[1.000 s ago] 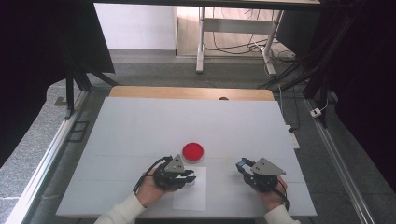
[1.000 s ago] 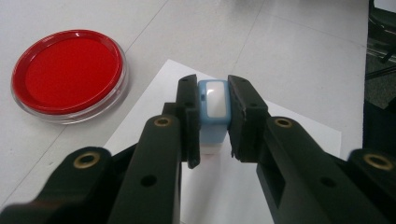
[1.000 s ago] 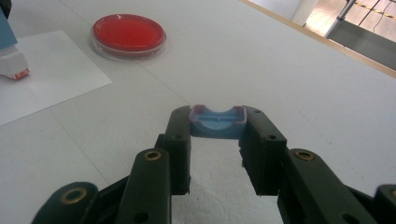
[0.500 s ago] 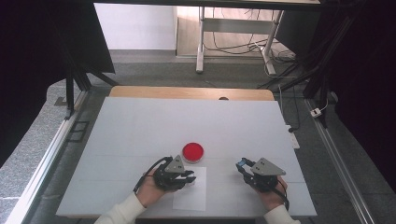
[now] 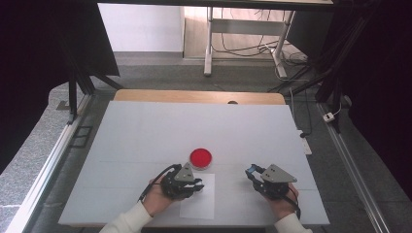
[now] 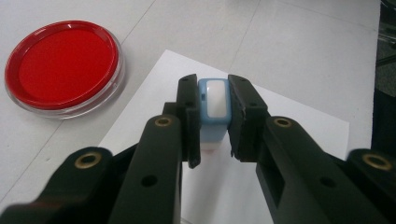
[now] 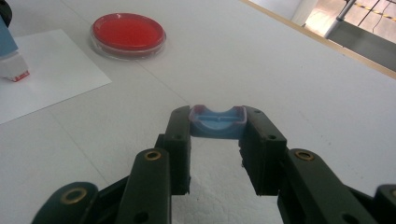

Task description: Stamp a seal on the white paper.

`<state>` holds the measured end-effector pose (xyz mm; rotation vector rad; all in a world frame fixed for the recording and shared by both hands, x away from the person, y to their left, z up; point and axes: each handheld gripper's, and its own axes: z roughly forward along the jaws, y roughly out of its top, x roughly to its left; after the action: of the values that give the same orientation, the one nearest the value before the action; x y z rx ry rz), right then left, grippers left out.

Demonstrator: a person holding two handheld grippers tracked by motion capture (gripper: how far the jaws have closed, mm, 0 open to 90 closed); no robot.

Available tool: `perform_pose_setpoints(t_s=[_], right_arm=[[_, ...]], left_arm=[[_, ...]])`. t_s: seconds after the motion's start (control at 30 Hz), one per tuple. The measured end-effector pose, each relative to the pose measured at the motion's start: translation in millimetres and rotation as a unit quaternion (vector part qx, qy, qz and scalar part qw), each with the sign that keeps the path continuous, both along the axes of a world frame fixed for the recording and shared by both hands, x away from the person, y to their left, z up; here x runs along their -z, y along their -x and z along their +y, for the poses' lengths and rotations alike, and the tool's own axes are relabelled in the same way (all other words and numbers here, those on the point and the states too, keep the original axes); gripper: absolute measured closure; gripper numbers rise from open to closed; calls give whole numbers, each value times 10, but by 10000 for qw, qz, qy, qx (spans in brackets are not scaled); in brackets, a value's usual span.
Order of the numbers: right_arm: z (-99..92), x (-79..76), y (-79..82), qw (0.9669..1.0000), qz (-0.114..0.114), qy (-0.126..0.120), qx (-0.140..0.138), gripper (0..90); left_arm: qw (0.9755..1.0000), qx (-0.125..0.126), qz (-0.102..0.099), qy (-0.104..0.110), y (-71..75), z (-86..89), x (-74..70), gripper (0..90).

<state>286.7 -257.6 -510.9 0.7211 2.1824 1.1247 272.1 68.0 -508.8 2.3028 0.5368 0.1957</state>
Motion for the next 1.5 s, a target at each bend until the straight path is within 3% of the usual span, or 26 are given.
perform_pose_setpoints(t_s=[0.8, 1.33, 1.5], right_arm=[[10, 6, 5, 10000, -9, -7, 2, 646], [19, 12, 4, 10000, -4, 23, -12, 646], [21, 12, 5, 10000, -3, 1, -13, 646]], left_arm=[[9995, 5, 98, -285, -20, -59, -36, 761], [9987, -7, -17, -512, 14, -111, -58, 762], [9990, 1, -9, -453, 11, -97, -48, 762]])
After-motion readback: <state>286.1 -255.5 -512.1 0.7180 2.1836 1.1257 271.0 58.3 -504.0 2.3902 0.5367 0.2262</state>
